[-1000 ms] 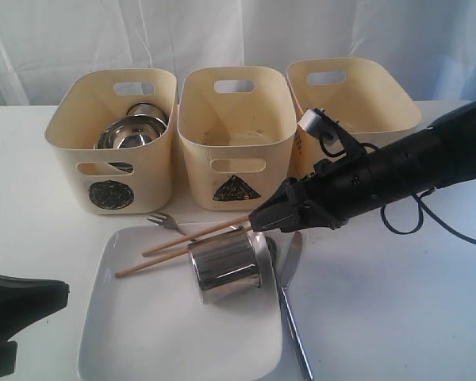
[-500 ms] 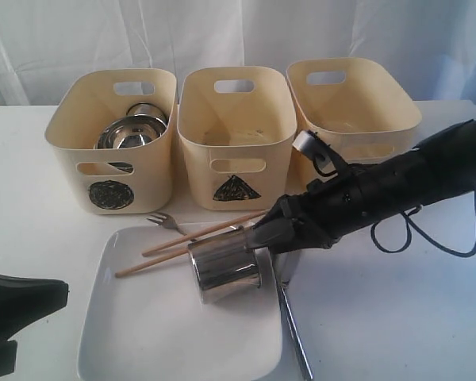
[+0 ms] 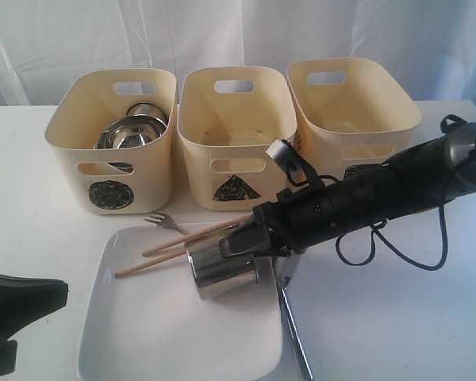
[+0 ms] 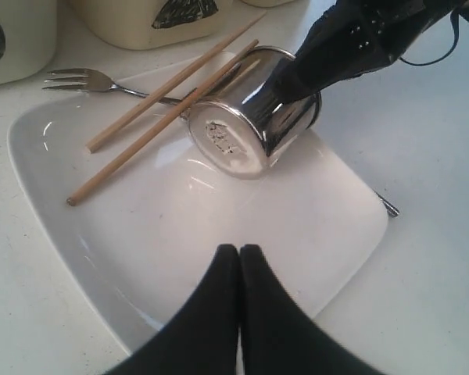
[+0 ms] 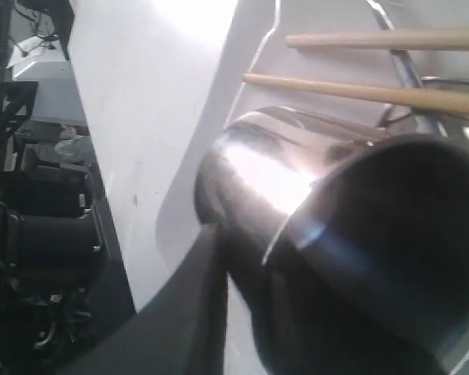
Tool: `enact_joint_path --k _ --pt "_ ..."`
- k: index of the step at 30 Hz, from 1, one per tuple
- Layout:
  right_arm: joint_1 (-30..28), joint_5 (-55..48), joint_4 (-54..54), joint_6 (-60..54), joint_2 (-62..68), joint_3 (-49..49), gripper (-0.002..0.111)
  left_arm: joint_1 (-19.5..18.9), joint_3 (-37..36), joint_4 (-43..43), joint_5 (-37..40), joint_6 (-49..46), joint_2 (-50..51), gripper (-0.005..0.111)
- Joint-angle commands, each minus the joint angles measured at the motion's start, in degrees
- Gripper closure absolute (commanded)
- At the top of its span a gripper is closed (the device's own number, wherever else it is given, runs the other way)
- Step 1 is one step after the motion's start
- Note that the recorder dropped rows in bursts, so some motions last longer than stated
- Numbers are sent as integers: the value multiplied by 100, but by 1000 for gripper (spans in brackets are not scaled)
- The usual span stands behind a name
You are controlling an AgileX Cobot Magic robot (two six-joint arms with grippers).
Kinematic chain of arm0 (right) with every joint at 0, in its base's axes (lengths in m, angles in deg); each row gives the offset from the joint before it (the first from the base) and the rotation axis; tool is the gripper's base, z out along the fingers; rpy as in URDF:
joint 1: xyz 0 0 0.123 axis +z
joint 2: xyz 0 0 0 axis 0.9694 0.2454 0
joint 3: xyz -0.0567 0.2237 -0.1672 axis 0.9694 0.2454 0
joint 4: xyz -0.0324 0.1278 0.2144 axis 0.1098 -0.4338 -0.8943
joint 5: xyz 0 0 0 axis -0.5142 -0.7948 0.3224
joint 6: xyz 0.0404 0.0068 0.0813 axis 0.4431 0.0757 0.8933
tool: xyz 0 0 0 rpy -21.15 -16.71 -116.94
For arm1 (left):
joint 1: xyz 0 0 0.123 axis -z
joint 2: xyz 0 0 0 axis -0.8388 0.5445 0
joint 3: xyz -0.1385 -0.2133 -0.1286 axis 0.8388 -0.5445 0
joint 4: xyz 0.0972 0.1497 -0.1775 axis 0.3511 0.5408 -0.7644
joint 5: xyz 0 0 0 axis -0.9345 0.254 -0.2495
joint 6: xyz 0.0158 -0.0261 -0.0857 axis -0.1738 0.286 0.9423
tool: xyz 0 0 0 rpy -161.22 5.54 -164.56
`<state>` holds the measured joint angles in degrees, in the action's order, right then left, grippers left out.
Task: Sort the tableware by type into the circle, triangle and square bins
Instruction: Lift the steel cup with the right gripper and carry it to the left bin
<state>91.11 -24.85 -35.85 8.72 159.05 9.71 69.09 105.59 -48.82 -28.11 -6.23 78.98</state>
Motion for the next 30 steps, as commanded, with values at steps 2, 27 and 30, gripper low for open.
enact_joint_path --k 2,27,30 --pt "9 -665 -442 -461 -52 -73 108 -2 -39 -77 77 -10 -35 107" --pt "9 -665 -680 -744 -976 -61 108 -2 -39 -77 48 -10 -35 107" --pt "13 -665 -1034 -838 -976 -61 108 -2 -39 -77 48 -10 -35 107"
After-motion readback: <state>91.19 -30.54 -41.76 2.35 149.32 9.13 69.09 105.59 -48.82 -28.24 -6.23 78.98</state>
